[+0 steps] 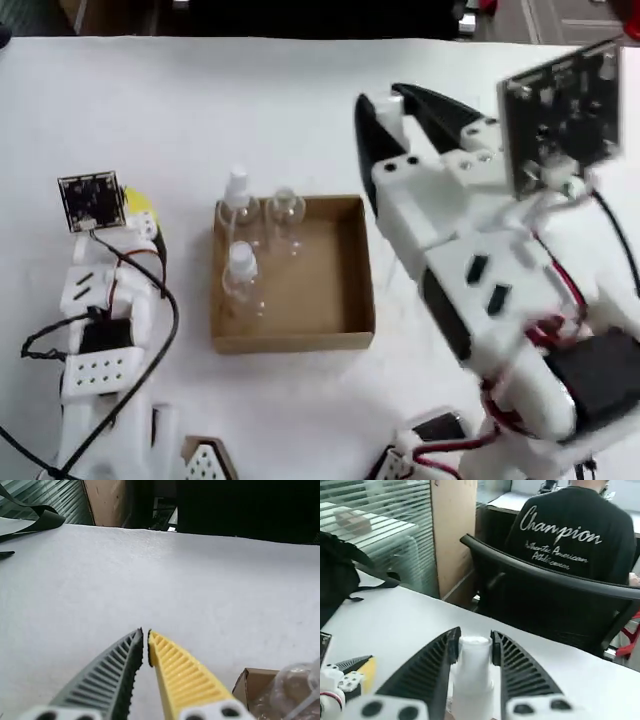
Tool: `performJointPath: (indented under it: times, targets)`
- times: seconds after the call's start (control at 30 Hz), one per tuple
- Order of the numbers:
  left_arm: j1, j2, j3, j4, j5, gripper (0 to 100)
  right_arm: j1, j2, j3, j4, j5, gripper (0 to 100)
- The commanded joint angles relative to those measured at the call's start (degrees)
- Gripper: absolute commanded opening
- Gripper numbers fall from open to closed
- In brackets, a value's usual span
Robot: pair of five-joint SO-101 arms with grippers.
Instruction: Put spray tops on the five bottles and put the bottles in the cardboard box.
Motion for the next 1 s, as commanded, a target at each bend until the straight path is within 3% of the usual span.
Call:
performJointPath:
  times: [0.0, 0.33, 0.5, 0.73, 0.97]
  targets:
    - [0.1, 0.0, -0.1, -1.1, -0.5, 2, -1.7, -4.4, 16.2, -12.6, -0.5, 1.6]
    - [0.4, 0.0, -0.1, -1.2, -0.5, 2, -3.6, -14.9, 57.9, -62.1, 0.1, 1.5]
    - [0.5, 0.0, -0.1, -1.5, -0.5, 2, -3.6, -14.5, 68.9, -78.8, 0.1, 1.5]
    - [0.6, 0.0, -0.1, -1.5, -0.5, 2, -7.1, -7.4, 70.0, -87.3, 0.4, 1.5]
    - [0.6, 0.0, -0.1, -1.5, -0.5, 2, -9.4, -2.6, 70.3, -87.8, 7.6, 1.5]
